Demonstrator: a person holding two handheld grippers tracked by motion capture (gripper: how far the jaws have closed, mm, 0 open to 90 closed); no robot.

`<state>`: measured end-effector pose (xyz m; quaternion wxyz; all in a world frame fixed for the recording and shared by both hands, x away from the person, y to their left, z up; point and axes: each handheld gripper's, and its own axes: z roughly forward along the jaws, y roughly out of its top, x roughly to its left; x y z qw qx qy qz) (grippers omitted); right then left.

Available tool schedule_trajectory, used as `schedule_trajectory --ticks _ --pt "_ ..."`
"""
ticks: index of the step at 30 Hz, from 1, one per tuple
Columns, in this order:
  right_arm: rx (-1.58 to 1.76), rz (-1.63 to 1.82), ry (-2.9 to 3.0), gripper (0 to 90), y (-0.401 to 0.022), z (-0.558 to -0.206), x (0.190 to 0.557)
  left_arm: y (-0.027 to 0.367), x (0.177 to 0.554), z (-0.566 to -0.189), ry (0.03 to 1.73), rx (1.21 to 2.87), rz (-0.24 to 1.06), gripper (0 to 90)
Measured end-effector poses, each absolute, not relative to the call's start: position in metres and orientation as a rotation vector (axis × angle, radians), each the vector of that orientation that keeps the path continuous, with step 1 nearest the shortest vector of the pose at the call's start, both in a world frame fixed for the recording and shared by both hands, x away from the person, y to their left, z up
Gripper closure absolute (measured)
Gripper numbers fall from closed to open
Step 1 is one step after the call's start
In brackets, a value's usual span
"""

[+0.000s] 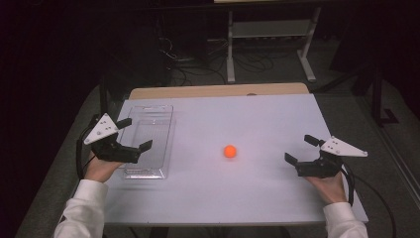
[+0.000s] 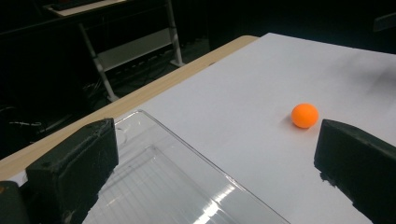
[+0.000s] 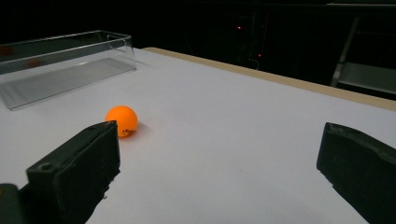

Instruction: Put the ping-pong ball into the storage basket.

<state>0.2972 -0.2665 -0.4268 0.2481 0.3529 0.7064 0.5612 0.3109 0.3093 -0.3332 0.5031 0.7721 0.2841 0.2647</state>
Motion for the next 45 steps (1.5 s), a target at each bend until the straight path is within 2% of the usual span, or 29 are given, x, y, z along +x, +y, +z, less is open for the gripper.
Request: schedule_trajectory --ticks 45 --pt "0.949 1.522 1.944 0.0 -0.263 -0.427 0.297 0.267 0.342 -0.311 0.594 2.002 0.605 0.0"
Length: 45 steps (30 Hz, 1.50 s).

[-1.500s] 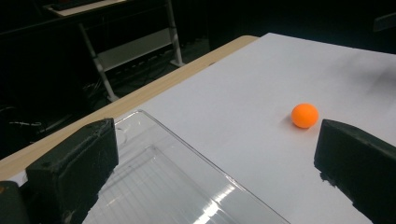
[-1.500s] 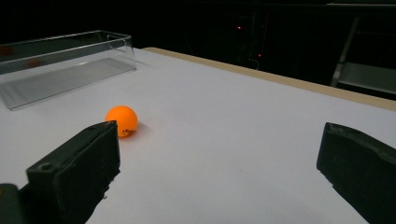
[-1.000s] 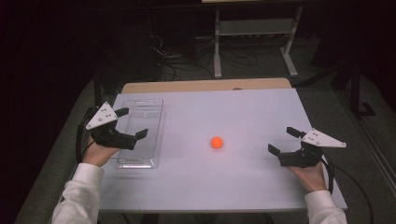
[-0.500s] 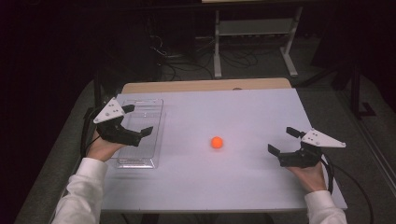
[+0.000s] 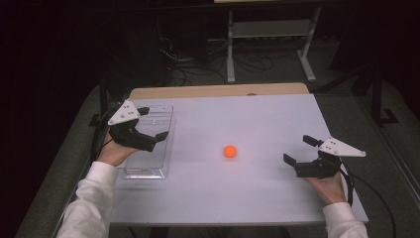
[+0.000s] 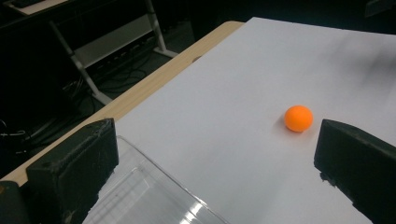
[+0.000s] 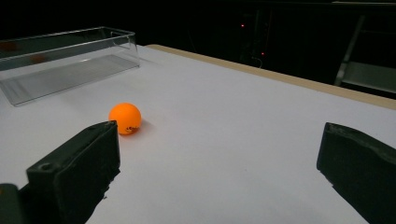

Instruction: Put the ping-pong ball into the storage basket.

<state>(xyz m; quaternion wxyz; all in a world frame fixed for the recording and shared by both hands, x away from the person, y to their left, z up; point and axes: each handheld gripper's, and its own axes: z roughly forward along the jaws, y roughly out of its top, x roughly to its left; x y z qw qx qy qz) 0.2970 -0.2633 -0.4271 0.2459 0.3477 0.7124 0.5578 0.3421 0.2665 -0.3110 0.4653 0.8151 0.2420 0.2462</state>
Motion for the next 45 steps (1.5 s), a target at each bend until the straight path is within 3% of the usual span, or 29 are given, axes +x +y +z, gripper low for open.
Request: schedule_trajectory --ticks 45 --pt "0.933 1.511 1.97 0.0 -0.261 -0.428 0.297 0.215 0.371 -0.31 0.495 2.141 0.553 0.0"
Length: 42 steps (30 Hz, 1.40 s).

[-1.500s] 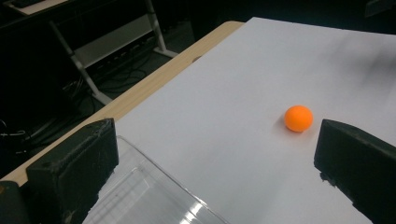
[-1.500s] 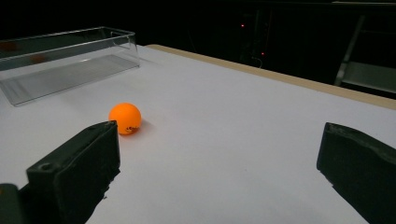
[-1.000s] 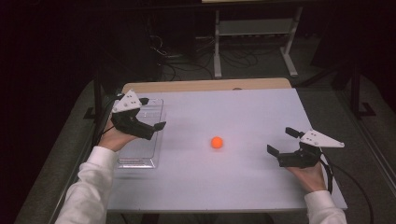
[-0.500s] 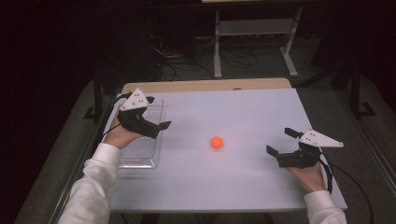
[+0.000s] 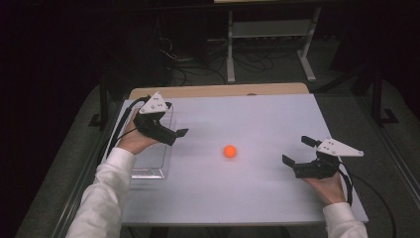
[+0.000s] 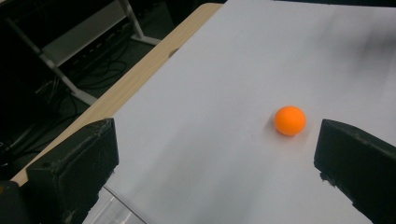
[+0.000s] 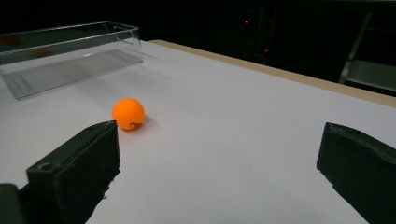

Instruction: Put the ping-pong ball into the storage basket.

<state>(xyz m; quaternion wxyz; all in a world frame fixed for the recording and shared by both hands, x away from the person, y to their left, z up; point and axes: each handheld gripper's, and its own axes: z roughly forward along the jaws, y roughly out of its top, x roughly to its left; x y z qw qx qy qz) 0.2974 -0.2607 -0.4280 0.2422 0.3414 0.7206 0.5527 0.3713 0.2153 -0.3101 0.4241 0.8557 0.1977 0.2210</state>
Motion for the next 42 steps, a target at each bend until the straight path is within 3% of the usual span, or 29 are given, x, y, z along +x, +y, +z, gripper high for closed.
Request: schedule_trajectory --ticks 42 --pt "0.936 1.505 2.0 0.0 -0.259 -0.43 0.298 0.166 0.398 -0.321 0.39 2.284 0.472 0.0"
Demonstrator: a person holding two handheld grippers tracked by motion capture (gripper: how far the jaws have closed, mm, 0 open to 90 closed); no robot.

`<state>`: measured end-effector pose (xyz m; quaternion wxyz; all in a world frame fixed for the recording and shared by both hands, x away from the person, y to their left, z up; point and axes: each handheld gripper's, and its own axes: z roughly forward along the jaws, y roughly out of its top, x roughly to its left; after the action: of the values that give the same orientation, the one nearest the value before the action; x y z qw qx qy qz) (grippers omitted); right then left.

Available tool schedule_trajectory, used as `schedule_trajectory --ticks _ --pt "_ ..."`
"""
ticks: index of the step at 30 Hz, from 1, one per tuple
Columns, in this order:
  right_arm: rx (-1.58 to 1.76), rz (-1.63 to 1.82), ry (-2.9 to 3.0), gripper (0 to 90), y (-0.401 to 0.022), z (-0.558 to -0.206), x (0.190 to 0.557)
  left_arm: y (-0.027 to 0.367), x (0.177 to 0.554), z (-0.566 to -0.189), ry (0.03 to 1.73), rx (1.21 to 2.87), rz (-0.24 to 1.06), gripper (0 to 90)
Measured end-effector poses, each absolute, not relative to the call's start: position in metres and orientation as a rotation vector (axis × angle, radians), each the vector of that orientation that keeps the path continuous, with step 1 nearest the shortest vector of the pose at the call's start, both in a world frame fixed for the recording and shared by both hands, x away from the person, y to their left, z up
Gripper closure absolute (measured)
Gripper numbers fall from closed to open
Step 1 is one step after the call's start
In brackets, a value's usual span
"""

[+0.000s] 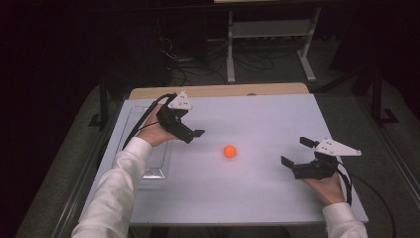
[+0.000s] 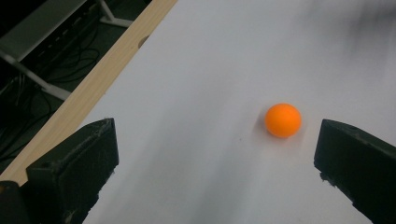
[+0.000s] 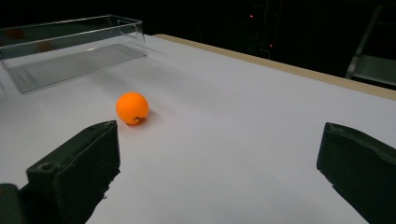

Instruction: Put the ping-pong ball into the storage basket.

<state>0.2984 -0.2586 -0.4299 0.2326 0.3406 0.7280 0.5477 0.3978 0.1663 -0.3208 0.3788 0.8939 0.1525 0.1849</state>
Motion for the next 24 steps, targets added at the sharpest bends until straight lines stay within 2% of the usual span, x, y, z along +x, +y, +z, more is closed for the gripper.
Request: schedule_trajectory --ticks 24 --pt "0.938 1.511 2.005 0.0 -0.258 -0.43 0.298 0.139 0.403 -0.328 0.324 2.339 0.441 0.0"
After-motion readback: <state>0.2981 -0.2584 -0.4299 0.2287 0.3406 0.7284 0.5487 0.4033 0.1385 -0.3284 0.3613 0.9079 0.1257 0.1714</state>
